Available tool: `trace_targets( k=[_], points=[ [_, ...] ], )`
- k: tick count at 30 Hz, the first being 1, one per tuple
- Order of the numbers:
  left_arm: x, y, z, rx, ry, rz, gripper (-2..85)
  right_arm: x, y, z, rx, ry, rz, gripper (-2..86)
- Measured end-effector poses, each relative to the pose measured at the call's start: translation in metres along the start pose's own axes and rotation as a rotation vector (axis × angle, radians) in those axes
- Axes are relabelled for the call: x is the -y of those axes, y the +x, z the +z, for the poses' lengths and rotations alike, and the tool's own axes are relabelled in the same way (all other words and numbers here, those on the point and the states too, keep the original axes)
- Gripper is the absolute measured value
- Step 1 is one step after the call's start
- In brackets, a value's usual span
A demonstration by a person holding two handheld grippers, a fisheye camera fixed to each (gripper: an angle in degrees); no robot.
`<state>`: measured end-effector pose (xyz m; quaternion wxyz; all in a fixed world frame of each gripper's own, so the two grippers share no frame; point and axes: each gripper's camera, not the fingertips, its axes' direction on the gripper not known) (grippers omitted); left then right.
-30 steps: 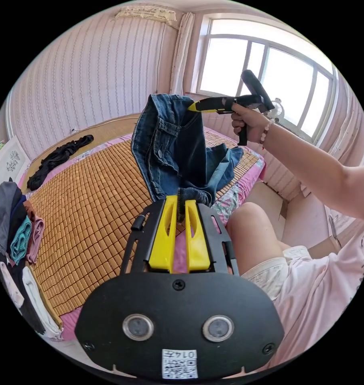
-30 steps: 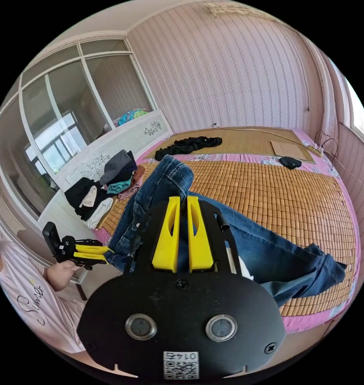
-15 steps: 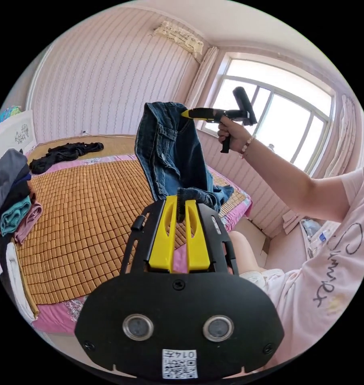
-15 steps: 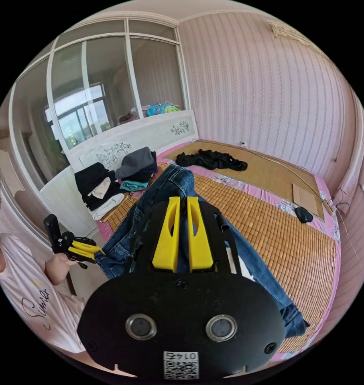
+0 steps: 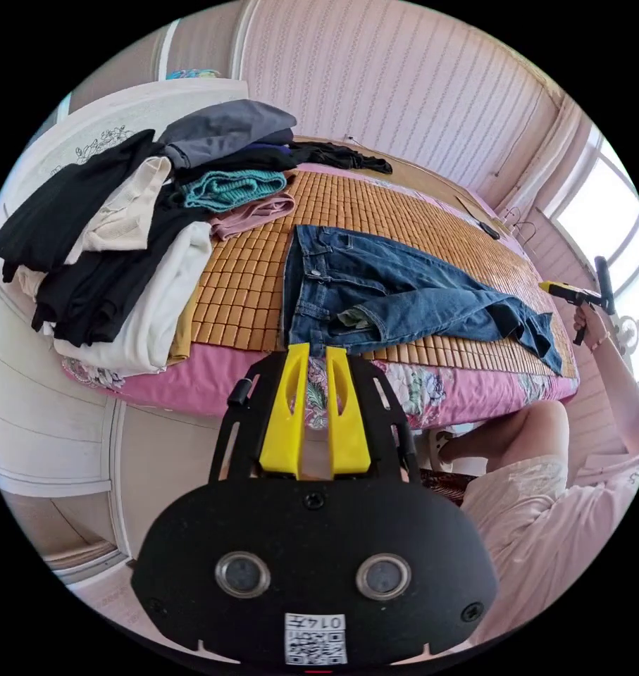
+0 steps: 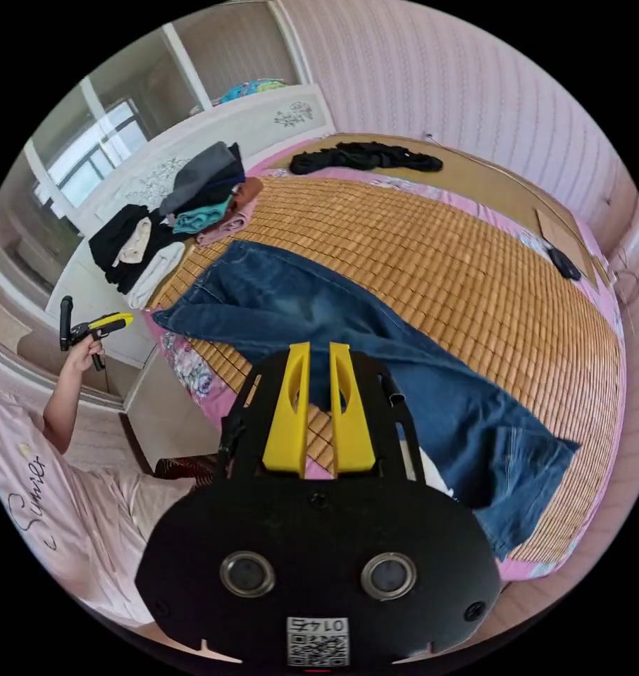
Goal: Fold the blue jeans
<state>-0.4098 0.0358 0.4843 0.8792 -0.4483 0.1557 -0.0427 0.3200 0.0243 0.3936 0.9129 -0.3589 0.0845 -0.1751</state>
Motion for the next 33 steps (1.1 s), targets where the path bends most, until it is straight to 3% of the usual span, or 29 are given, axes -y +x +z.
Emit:
trace_targets(
  k=[7, 10, 13, 17, 21, 22, 26, 29, 31, 33],
  points=[
    [0.09, 0.113, 0.065, -0.174, 0.008, 0.32, 5.9, -0.136, 0.126, -0.034, -0.221, 0.019, 0.408, 12.8],
    [0.118, 0.177, 0.097, -0.253, -0.006, 0.49, 7.5, -0.151, 0.155, -0.034, -0.267, 0.06, 0.468, 13.6],
    [0.135, 0.228, 0.133, -0.186, -0.027, 0.593, 8.4, -0.138, 0.174, -0.024, -0.246, 0.092, 0.44, 15.3],
    [0.152, 0.257, 0.182, -0.104, -0.094, 0.54, 10.6, -0.111, 0.177, 0.017, -0.185, 0.068, 0.351, 16.8],
    [0.158, 0.271, 0.22, -0.024, -0.184, 0.523, 10.0, -0.114, 0.202, 0.081, -0.346, -0.098, 0.407, 14.5],
    [0.161, 0.269, 0.222, -0.032, -0.182, 0.503, 8.8, -0.127, 0.204, 0.072, -0.333, 0.032, 0.434, 11.8],
    [0.171, 0.262, 0.222, -0.097, -0.2, 0.428, 1.6, -0.162, 0.227, 0.05, -0.206, 0.102, 0.523, 3.7],
    [0.177, 0.256, 0.211, -0.17, -0.17, 0.414, 0.1, -0.206, 0.235, -0.001, -0.06, 0.367, 0.518, 2.6],
    [0.178, 0.253, 0.188, -0.225, -0.113, 0.462, -0.2, -0.255, 0.224, -0.051, 0.029, 0.646, 0.428, 2.4],
    [0.17, 0.249, 0.162, -0.273, -0.042, 0.546, -0.1, -0.297, 0.212, -0.076, 0.059, 0.735, 0.393, 2.3]
  ],
)
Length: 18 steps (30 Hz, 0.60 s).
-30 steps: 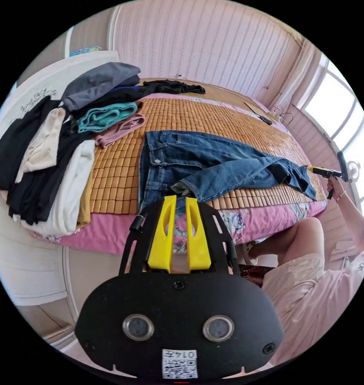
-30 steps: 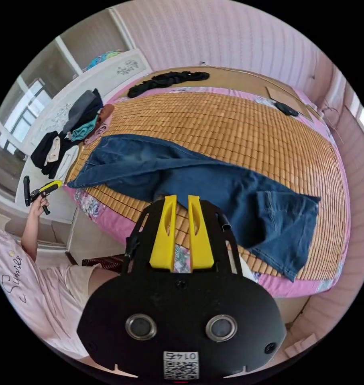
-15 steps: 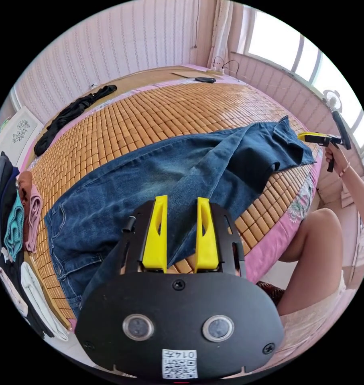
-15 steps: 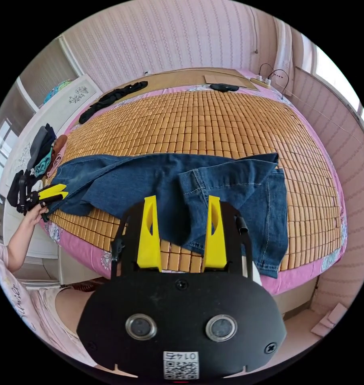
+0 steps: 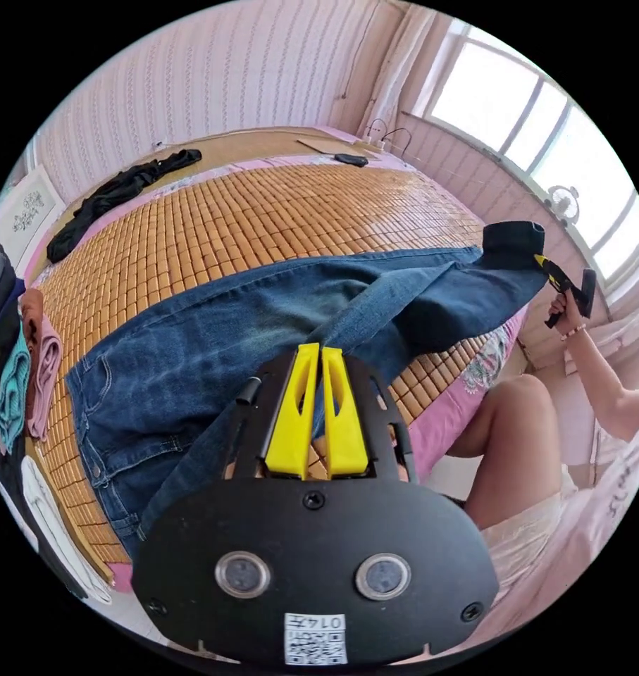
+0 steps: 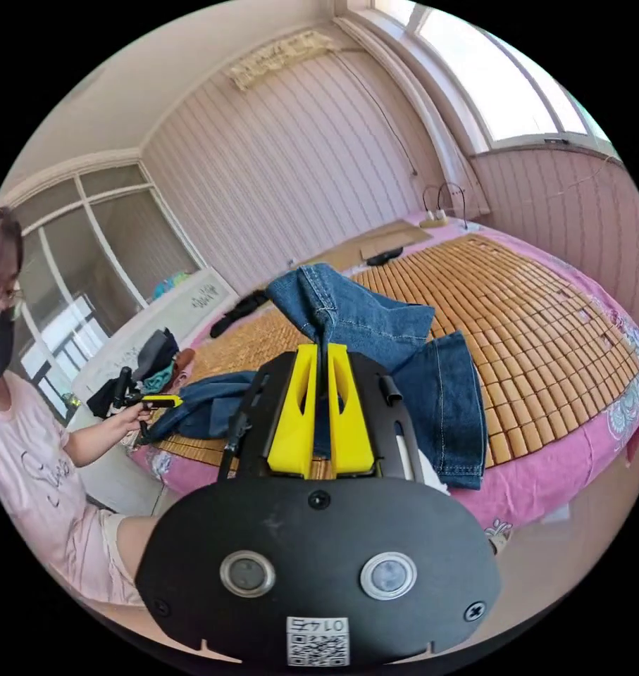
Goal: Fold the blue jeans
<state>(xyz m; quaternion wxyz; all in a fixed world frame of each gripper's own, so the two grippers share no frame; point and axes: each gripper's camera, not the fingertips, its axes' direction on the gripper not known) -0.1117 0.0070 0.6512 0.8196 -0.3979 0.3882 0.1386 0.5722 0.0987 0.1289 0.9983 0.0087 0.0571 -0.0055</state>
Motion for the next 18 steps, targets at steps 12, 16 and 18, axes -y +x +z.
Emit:
trace_targets(
  k=[12, 16, 18],
  points=[
    [-0.057, 0.005, 0.001, -0.012, -0.148, -0.016, 4.8, -0.09, 0.062, -0.044, -0.321, -0.166, 0.309, 3.4],
    [-0.035, 0.002, -0.009, 0.126, -0.08, 0.032, 4.5, -0.033, 0.06, 0.017, -0.323, -0.208, 0.174, 5.8],
    [-0.03, -0.006, -0.007, 0.229, -0.055, 0.028, 4.4, -0.008, 0.052, 0.063, -0.321, -0.312, 0.088, 4.2]
  ],
)
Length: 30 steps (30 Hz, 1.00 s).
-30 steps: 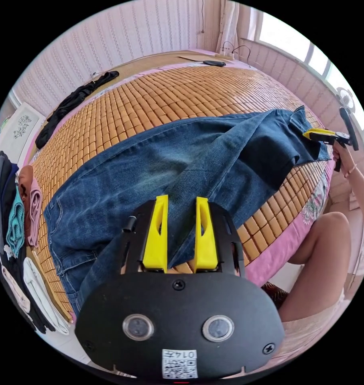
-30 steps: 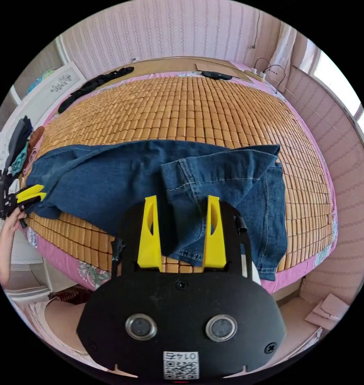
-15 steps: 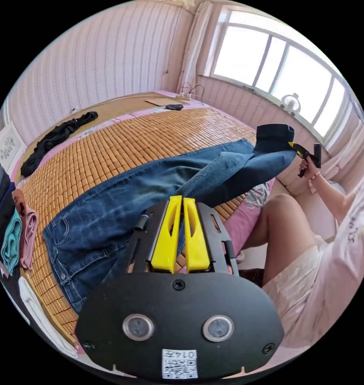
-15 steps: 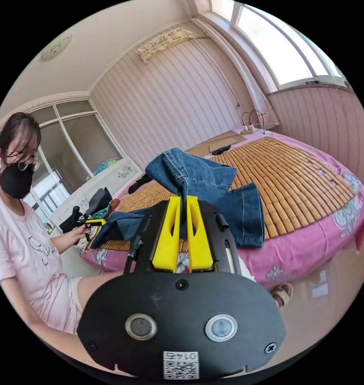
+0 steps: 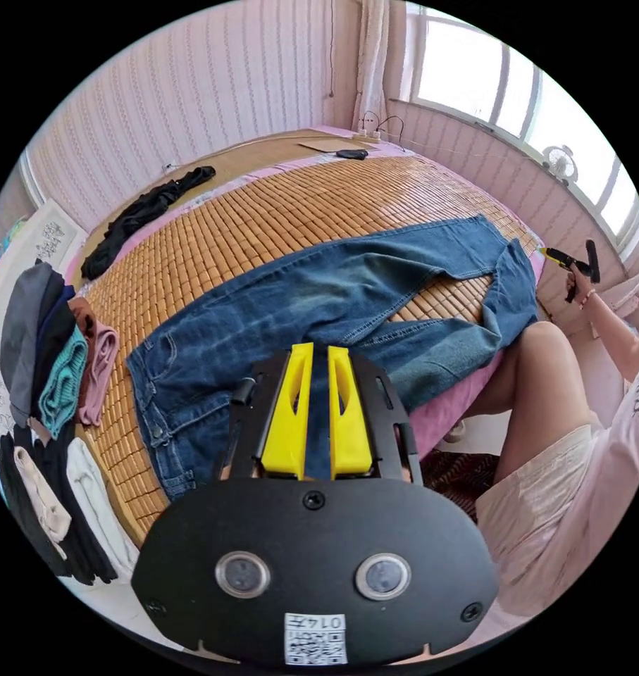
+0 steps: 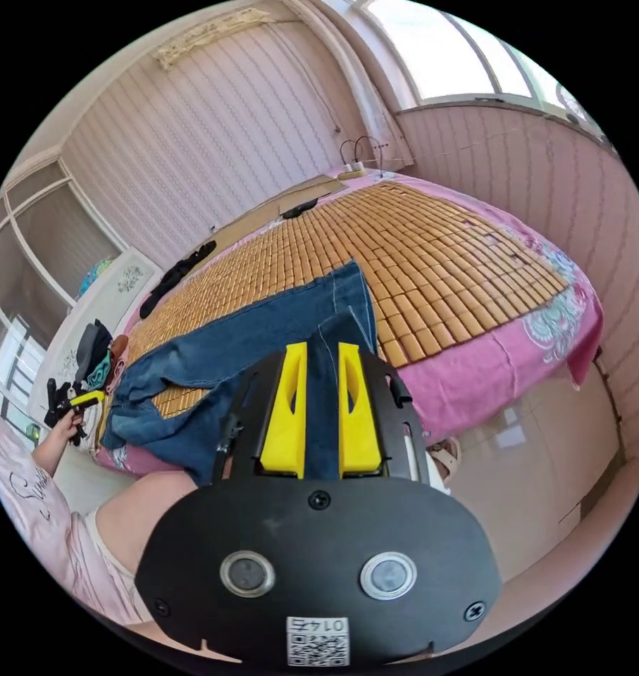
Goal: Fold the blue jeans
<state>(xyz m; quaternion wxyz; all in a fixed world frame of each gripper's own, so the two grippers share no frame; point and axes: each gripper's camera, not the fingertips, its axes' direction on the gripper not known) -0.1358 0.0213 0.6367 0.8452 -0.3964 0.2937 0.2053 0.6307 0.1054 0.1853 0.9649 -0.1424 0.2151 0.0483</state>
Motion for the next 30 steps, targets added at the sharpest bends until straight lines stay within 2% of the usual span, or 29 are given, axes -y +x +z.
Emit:
trace_targets(
  k=[1, 4, 6, 9, 11, 12, 15, 18, 24, 30],
  points=[
    [0.002, -0.01, 0.007, 0.086, -0.015, -0.046, 4.2, 0.02, -0.021, 0.023, -0.051, -0.051, -0.089, 2.4],
    [0.0, -0.048, 0.033, 0.181, -0.04, -0.232, 2.0, 0.054, -0.075, 0.084, -0.274, -0.114, -0.298, 0.6],
    [0.0, -0.068, 0.052, 0.19, -0.08, -0.331, 1.0, 0.068, -0.095, 0.123, -0.366, -0.183, -0.36, 0.1],
    [0.002, -0.079, 0.082, 0.294, -0.157, -0.365, 0.0, 0.078, -0.112, 0.177, -0.446, -0.296, -0.403, -0.2],
    [0.002, -0.082, 0.11, 0.262, -0.286, -0.371, -0.3, 0.08, -0.121, 0.186, -0.499, -0.227, -0.424, -0.4],
    [0.003, -0.079, 0.111, 0.293, -0.236, -0.362, -0.5, 0.082, -0.127, 0.194, -0.533, -0.205, -0.462, -0.4],
    [0.009, -0.081, 0.121, 0.3, -0.232, -0.366, -0.9, 0.091, -0.137, 0.213, -0.612, -0.191, -0.53, -0.4],
    [0.018, -0.089, 0.131, 0.305, -0.253, -0.359, -0.9, 0.115, -0.133, 0.227, -0.598, -0.179, -0.511, -0.4],
    [0.033, -0.105, 0.151, 0.293, -0.285, -0.367, -1.0, 0.179, -0.108, 0.252, -0.391, -0.183, -0.36, -0.4],
    [0.04, -0.108, 0.162, 0.324, -0.243, -0.406, -1.0, 0.211, -0.108, 0.283, -0.435, -0.187, -0.354, -0.4]
  ],
)
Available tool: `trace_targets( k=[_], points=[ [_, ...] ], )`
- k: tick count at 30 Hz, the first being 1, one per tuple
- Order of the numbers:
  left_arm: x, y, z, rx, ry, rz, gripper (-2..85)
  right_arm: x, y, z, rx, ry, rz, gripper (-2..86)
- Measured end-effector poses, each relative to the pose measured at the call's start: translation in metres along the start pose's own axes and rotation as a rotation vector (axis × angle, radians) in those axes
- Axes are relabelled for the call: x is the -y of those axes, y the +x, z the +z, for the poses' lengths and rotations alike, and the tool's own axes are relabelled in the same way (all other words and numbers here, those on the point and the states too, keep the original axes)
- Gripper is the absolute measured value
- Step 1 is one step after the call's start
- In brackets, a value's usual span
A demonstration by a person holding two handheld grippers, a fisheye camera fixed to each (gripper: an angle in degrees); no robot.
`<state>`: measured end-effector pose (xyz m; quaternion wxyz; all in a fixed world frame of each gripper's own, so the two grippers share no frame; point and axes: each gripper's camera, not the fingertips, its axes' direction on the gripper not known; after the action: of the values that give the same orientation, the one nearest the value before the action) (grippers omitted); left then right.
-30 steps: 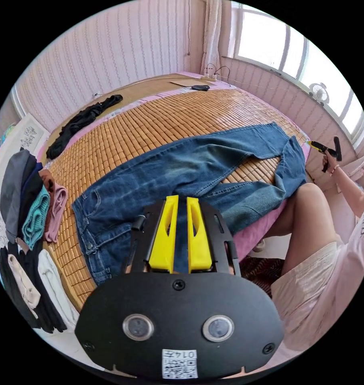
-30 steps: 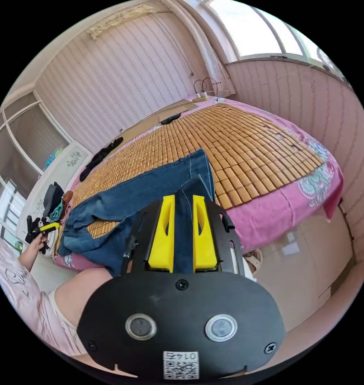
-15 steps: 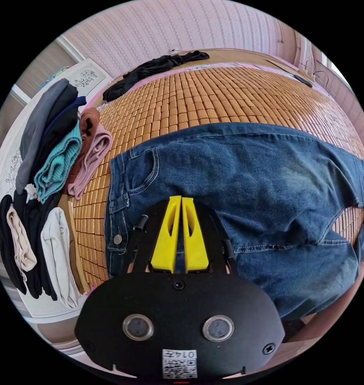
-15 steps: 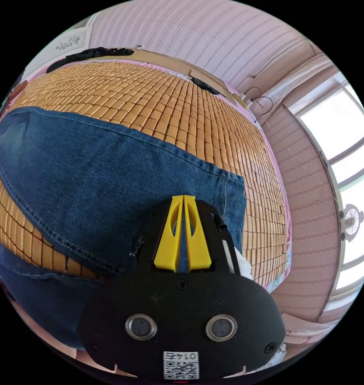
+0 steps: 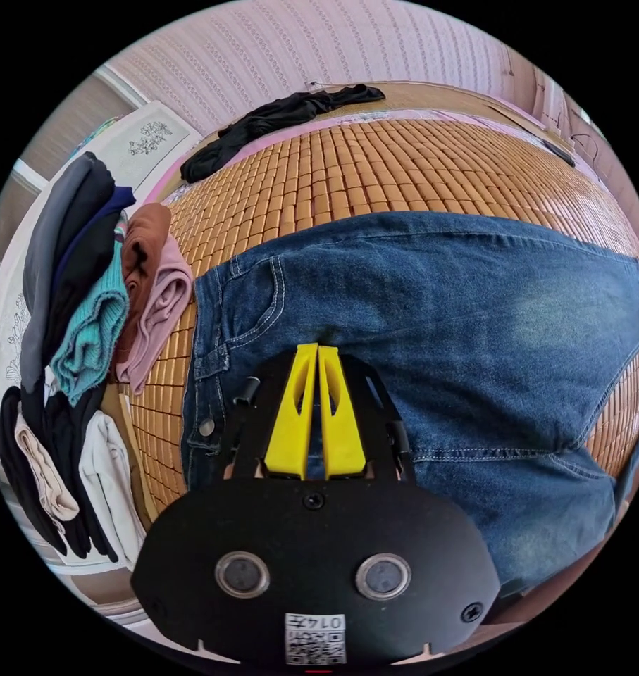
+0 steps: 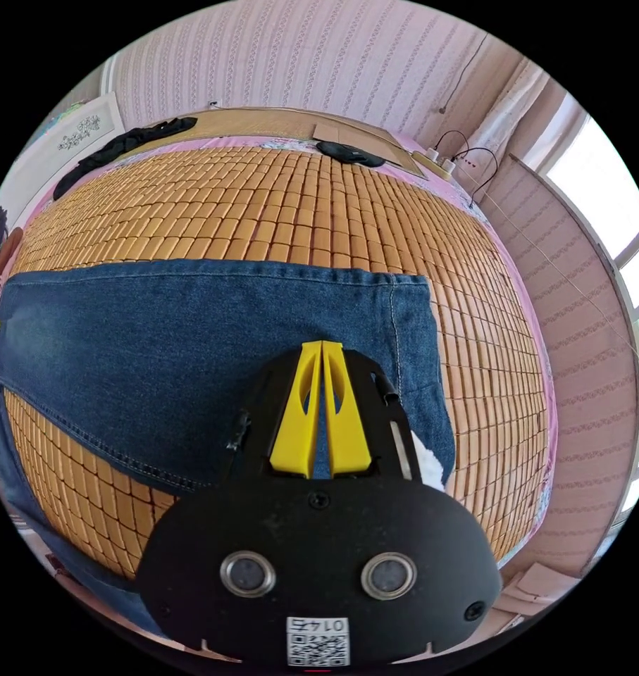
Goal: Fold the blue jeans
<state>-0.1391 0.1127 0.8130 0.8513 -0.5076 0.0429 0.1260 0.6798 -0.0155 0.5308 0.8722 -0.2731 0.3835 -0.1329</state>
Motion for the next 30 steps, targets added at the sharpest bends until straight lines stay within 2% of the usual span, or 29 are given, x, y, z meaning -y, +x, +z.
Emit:
trace_targets(
  k=[5, 8, 9, 10, 12, 16, 20, 22, 28, 30],
  points=[
    [-0.011, 0.005, 0.0, 0.025, 0.027, -0.102, -0.7, -0.014, 0.005, -0.005, 0.009, 0.007, 0.013, -0.2],
    [-0.017, 0.011, -0.01, 0.011, 0.011, -0.09, 0.2, -0.057, 0.034, -0.044, 0.025, 0.082, 0.139, 0.9],
    [-0.024, 0.014, -0.022, -0.027, 0.06, -0.036, 0.9, -0.087, 0.046, -0.065, 0.082, 0.135, 0.141, 2.1],
    [-0.034, 0.02, -0.037, -0.087, 0.136, 0.037, 2.3, -0.12, 0.058, -0.084, 0.141, 0.158, 0.133, 8.8],
    [-0.056, 0.035, -0.062, -0.201, 0.2, 0.148, 3.7, -0.171, 0.076, -0.102, 0.214, 0.134, 0.151, 13.7],
    [-0.129, 0.097, -0.121, -0.443, 0.29, 0.373, 5.0, -0.277, 0.101, -0.127, 0.299, 0.106, 0.249, 13.8],
    [-0.194, 0.163, -0.153, -0.467, 0.405, 0.504, 8.2, -0.316, 0.102, -0.125, 0.264, 0.088, 0.332, 13.8],
    [-0.221, 0.198, -0.155, -0.552, 0.408, 0.567, 10.3, -0.319, 0.099, -0.117, 0.268, 0.072, 0.347, 14.1],
    [-0.243, 0.239, -0.14, -0.424, 0.374, 0.601, 12.8, -0.294, 0.084, -0.082, 0.18, -0.009, 0.343, 13.9],
    [-0.243, 0.241, -0.126, -0.413, 0.302, 0.581, 11.9, -0.294, 0.076, -0.06, 0.108, -0.078, 0.322, 12.8]
  ],
)
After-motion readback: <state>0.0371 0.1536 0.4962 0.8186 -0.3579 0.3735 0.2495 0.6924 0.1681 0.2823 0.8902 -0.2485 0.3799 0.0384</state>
